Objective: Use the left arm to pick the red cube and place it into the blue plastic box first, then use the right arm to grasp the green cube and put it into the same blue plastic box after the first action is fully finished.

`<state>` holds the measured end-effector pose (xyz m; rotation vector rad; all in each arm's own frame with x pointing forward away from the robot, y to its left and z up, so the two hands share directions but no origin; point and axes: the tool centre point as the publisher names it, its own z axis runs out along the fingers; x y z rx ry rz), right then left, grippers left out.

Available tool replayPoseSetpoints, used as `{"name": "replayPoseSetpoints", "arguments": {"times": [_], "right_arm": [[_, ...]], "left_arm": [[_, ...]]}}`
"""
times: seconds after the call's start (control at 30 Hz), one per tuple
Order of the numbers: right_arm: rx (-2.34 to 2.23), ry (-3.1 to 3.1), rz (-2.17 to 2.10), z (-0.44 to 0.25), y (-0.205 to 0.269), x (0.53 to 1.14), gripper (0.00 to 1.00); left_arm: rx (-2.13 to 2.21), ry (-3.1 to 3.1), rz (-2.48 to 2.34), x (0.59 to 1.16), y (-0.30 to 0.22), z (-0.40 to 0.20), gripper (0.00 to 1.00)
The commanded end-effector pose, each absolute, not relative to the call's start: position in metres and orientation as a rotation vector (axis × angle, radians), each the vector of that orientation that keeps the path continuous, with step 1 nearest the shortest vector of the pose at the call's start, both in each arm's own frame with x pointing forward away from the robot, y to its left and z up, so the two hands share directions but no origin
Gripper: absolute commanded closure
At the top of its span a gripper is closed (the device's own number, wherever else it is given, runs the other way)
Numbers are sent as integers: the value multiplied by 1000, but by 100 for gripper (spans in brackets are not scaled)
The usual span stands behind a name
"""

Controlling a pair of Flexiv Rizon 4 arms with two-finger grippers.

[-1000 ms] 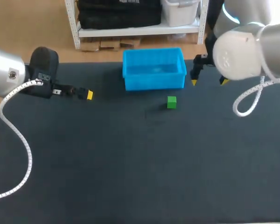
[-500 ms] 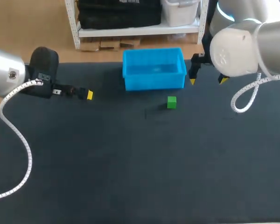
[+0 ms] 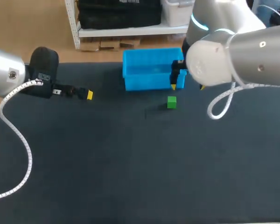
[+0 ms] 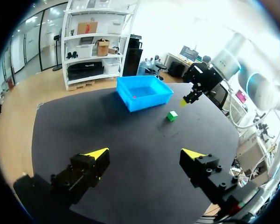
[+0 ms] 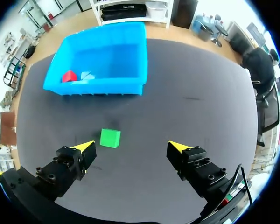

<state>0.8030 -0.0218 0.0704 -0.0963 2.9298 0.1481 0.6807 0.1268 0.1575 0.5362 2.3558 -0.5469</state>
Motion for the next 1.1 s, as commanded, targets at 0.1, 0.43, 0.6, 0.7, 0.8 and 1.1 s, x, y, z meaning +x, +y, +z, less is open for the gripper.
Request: {"name": "replayPoseSetpoints", "arguments": {"times": [0.1, 0.43, 0.6, 0.7, 0.8, 1.1], "right_arm": [[-91, 2952, 97, 58, -2, 816, 0], [-102, 2947, 89, 32, 10, 819, 0], [-115, 2947, 89, 21, 12, 818, 0], [-136, 2939, 75, 18, 13, 818, 0], [-139, 2936, 70, 15, 12, 818, 0], [-140, 2951, 69, 8, 14, 820, 0]], "left_arm": [[535, 2356, -547, 682, 126, 157, 0], [535, 2356, -547, 682, 126, 157, 0], [535, 2356, -547, 682, 126, 157, 0], [535, 2356, -547, 682, 126, 157, 0], [535, 2356, -547, 682, 126, 157, 0], [535, 2356, -547, 682, 126, 157, 0]]}}
